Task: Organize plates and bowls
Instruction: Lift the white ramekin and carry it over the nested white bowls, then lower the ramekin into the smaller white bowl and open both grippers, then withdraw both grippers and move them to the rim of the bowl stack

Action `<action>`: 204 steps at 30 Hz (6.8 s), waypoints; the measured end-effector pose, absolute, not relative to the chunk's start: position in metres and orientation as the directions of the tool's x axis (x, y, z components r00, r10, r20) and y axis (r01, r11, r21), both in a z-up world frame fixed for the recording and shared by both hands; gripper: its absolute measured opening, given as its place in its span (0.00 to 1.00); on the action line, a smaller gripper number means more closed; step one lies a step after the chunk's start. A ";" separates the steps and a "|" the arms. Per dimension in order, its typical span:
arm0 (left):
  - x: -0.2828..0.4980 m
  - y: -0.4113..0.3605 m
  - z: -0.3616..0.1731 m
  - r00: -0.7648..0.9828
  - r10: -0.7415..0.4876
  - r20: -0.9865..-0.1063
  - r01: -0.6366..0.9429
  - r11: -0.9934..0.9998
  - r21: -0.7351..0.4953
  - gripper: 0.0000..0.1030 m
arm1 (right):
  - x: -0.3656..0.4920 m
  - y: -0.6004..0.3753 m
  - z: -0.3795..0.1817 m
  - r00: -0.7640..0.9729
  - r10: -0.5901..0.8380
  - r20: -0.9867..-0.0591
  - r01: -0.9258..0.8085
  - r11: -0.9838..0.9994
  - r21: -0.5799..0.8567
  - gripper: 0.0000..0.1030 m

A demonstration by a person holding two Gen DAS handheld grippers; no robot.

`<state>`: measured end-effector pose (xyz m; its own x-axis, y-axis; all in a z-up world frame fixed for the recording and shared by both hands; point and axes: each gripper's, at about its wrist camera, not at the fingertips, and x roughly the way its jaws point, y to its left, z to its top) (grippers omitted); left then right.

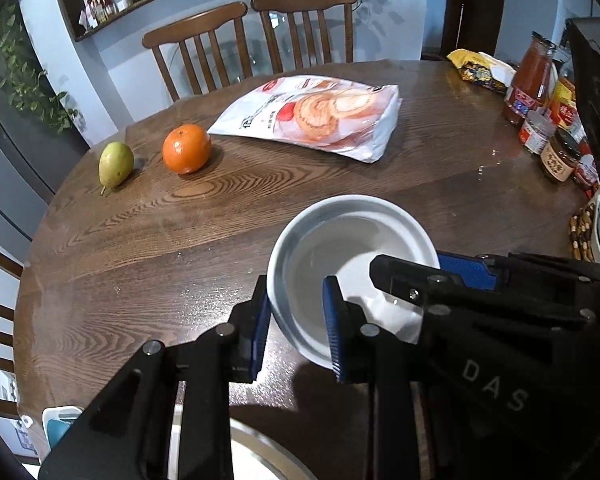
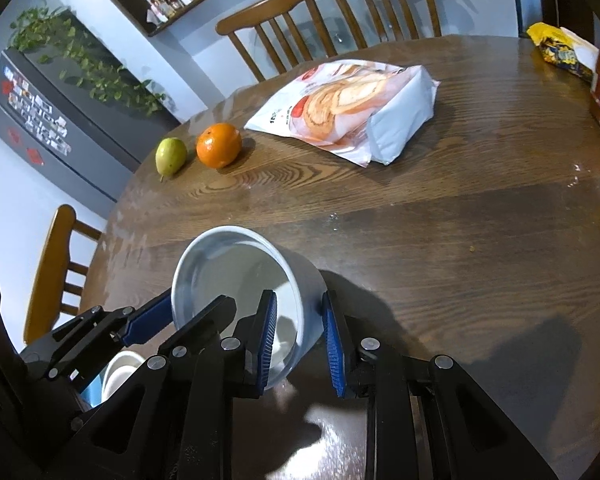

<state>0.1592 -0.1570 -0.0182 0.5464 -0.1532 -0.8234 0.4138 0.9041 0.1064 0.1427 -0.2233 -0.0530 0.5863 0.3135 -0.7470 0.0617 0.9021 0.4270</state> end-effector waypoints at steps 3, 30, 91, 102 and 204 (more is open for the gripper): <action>0.150 -0.160 -0.016 0.551 -0.162 -0.819 0.427 0.898 0.110 0.23 | 0.134 -0.225 -0.051 0.590 0.308 -0.746 0.070 0.901 0.427 0.25; 0.072 -0.150 0.027 0.638 -0.219 -0.738 0.444 0.888 0.121 0.23 | 0.050 -0.219 -0.010 0.678 0.290 -0.675 0.049 0.899 0.436 0.25; 0.061 -0.036 0.000 0.582 -0.099 -0.807 0.244 0.968 0.057 0.20 | 0.062 -0.101 -0.027 0.532 0.393 -0.750 -0.136 0.914 0.383 0.25; 0.076 -0.033 -0.019 0.513 -0.109 -0.852 0.242 0.970 0.022 0.21 | 0.079 -0.097 -0.048 0.482 0.386 -0.787 -0.115 0.918 0.380 0.25; 0.108 0.030 -0.029 0.333 -0.065 -0.941 0.169 0.986 -0.009 0.64 | 0.083 -0.149 -0.083 0.405 0.351 -0.845 0.076 0.908 0.413 0.53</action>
<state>0.1079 0.0304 -0.0291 0.3329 -0.0653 -0.9407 0.1685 0.9857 -0.0088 0.0828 -0.1490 -0.0827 0.4046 0.3506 -0.8446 0.0755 0.9076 0.4129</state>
